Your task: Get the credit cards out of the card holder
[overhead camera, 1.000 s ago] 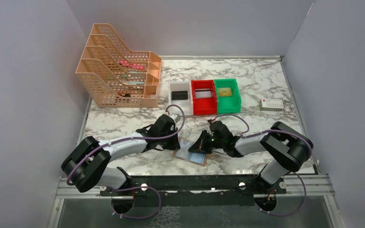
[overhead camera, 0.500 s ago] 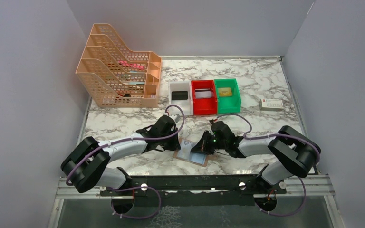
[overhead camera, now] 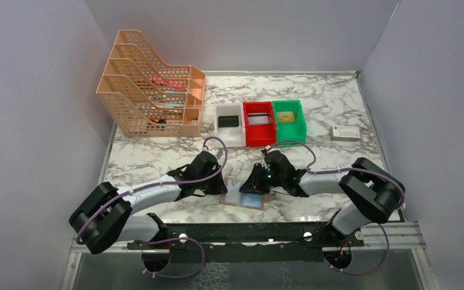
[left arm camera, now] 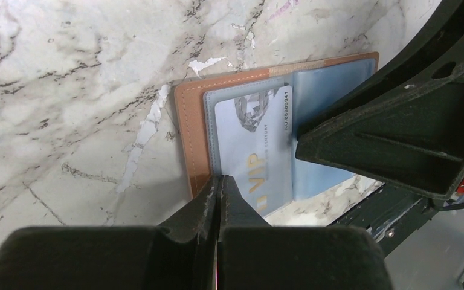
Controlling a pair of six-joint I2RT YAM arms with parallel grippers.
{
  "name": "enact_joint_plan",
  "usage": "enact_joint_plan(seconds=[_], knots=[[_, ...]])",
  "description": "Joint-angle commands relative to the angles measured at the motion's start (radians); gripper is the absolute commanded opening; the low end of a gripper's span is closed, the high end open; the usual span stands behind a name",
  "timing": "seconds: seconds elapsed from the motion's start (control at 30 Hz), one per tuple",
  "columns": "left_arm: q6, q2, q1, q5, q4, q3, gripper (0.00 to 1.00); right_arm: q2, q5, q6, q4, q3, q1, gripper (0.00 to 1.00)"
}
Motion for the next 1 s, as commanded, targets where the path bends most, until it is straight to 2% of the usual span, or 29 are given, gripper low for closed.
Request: enact_joint_plan(seconds=[0.0,0.1,0.2,0.3,0.4,0.53,0.63,0.83,0.97], knots=[[-0.059,-0.042,-0.008,0.020,0.041,-0.039,0.00,0.041,0.005,-0.026,-0.036,0.016,-0.003,0.26],[-0.058,-0.046,-0.018,0.045,0.056,-0.047,0.02,0.069,-0.013,-0.049,-0.046,0.035,-0.002,0.26],[-0.036,-0.057,-0.025,0.060,0.057,-0.043,0.22,0.077,-0.002,-0.066,-0.070,0.044,-0.002,0.26],[-0.015,-0.105,-0.025,-0.003,0.022,-0.029,0.39,0.051,0.041,-0.072,-0.112,0.048,-0.002,0.26],[0.020,-0.123,-0.025,-0.034,-0.013,0.003,0.50,0.032,0.064,-0.078,-0.133,0.053,-0.002,0.26],[0.060,-0.060,-0.025,-0.012,-0.018,0.036,0.50,0.038,0.019,-0.053,-0.070,0.035,-0.002,0.26],[0.075,-0.002,-0.026,0.027,0.000,0.047,0.44,0.047,-0.004,0.012,0.013,0.001,-0.002,0.25],[0.101,0.044,-0.034,0.071,0.013,0.046,0.35,0.037,0.044,0.044,-0.028,0.008,-0.002,0.25],[0.101,0.058,-0.038,0.089,0.019,0.031,0.24,0.048,0.010,0.060,0.017,0.005,-0.002,0.25]])
